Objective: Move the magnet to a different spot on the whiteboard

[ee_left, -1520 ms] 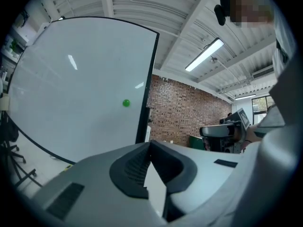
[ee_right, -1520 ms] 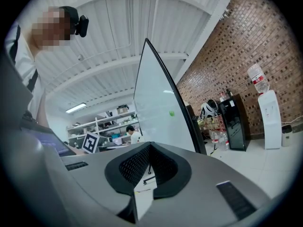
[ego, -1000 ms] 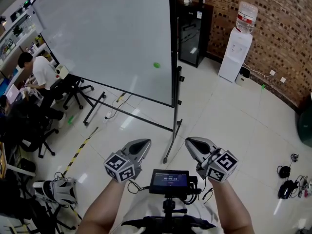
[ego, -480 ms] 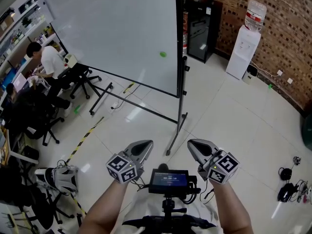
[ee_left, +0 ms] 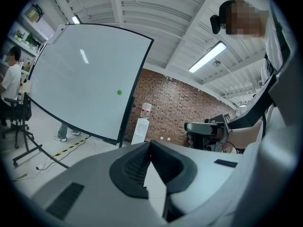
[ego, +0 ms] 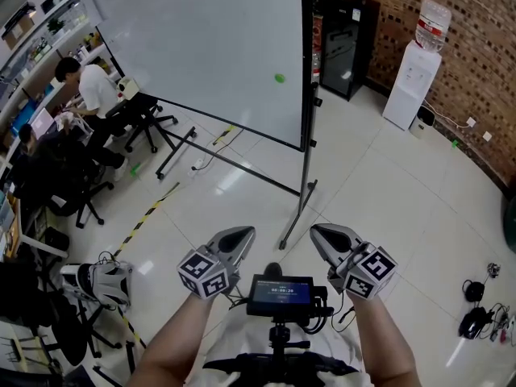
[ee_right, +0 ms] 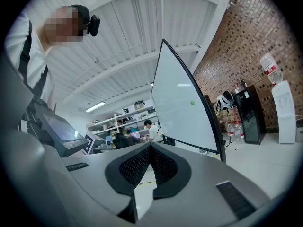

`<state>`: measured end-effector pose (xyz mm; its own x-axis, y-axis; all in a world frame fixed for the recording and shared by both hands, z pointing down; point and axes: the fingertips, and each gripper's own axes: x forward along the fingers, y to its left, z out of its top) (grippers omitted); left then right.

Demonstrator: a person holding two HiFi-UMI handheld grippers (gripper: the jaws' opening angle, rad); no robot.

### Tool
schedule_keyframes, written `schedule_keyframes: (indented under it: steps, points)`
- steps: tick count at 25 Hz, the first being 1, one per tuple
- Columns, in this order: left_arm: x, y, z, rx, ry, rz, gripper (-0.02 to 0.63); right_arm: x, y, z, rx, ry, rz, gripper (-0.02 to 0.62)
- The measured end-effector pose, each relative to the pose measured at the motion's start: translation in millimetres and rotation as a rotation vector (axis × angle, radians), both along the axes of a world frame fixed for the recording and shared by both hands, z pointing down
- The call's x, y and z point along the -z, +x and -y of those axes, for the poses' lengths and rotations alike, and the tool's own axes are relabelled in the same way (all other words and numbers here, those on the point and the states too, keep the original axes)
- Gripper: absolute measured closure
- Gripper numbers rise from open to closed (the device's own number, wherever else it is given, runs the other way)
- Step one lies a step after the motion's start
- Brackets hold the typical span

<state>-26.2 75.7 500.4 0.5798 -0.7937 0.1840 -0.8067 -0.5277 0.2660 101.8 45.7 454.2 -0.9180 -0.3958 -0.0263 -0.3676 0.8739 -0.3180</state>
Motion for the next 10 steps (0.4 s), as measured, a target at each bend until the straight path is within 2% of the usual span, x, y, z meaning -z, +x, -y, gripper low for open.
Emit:
schedule_keyframes:
  steps: [6, 10]
  points:
    - [-1.7, 3.9, -5.5, 0.01, 0.009, 0.003, 0.592, -0.7, 6.3, -4.7, 0.006, 0.008, -0.01, 0.584]
    - [8.3, 27.9, 26.8, -0.038, 0.058, 0.021, 0.592, 11.3, 38.4, 16.1, -0.065, 0.056, -0.013, 0.586]
